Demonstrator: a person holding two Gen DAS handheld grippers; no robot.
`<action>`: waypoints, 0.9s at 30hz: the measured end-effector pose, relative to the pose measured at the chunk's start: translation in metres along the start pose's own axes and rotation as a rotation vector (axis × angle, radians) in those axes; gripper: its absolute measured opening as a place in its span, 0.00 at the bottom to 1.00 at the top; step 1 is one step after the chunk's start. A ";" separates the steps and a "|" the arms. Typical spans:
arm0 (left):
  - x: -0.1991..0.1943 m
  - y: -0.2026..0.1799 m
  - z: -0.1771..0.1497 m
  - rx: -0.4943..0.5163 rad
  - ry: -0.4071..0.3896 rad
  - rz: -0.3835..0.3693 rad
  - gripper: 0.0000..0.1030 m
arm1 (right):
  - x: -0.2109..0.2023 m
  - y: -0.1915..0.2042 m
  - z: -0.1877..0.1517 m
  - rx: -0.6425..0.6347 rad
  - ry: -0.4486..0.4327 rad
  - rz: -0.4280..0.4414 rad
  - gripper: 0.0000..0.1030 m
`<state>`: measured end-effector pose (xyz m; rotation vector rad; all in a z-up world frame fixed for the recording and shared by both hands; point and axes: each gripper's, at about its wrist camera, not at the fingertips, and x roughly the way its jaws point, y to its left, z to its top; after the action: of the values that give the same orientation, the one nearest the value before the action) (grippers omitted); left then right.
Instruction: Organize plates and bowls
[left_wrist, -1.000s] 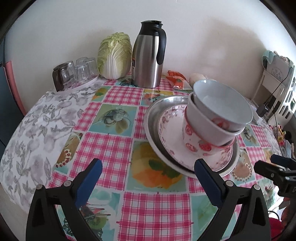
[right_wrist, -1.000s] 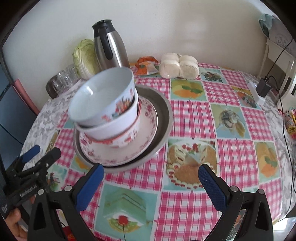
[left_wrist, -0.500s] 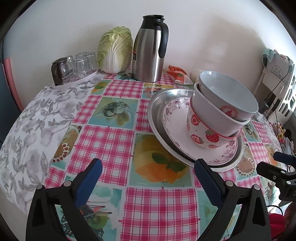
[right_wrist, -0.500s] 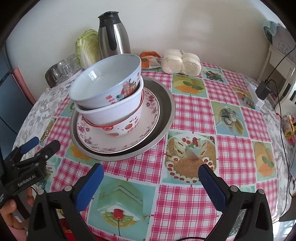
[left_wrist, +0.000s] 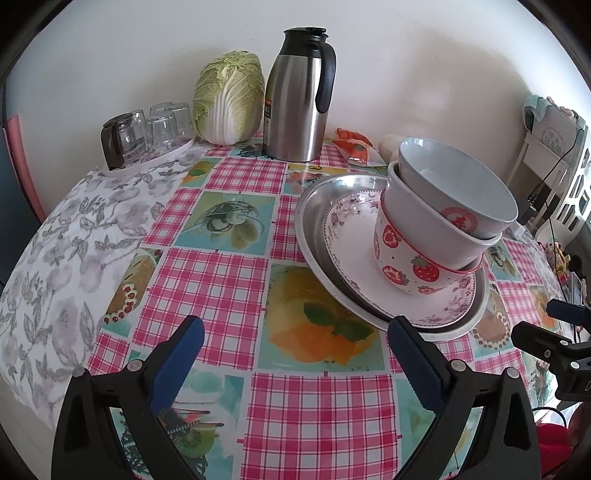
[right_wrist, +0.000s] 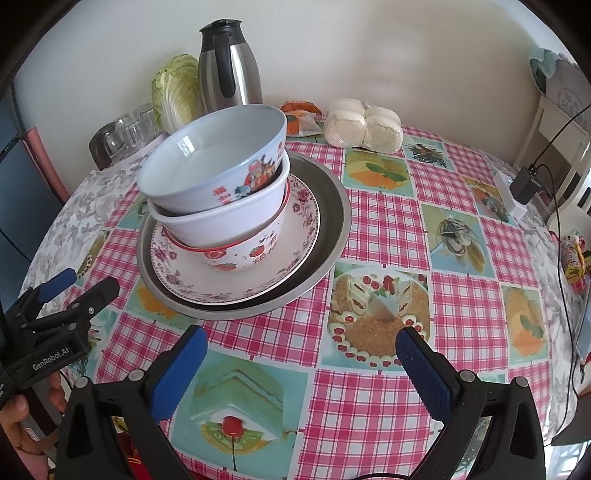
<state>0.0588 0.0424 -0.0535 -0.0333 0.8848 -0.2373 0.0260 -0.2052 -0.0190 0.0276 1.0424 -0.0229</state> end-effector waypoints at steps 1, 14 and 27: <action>0.000 0.000 0.000 0.000 -0.001 0.000 0.97 | 0.000 0.000 0.000 0.000 0.000 0.000 1.00; -0.002 -0.002 0.001 0.006 -0.011 -0.003 0.97 | 0.001 -0.002 0.001 0.006 0.005 -0.004 1.00; -0.009 -0.002 -0.002 0.015 -0.034 0.009 0.97 | 0.003 -0.001 -0.001 0.004 0.015 -0.009 1.00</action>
<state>0.0517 0.0426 -0.0480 -0.0198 0.8495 -0.2347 0.0269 -0.2061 -0.0224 0.0272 1.0573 -0.0332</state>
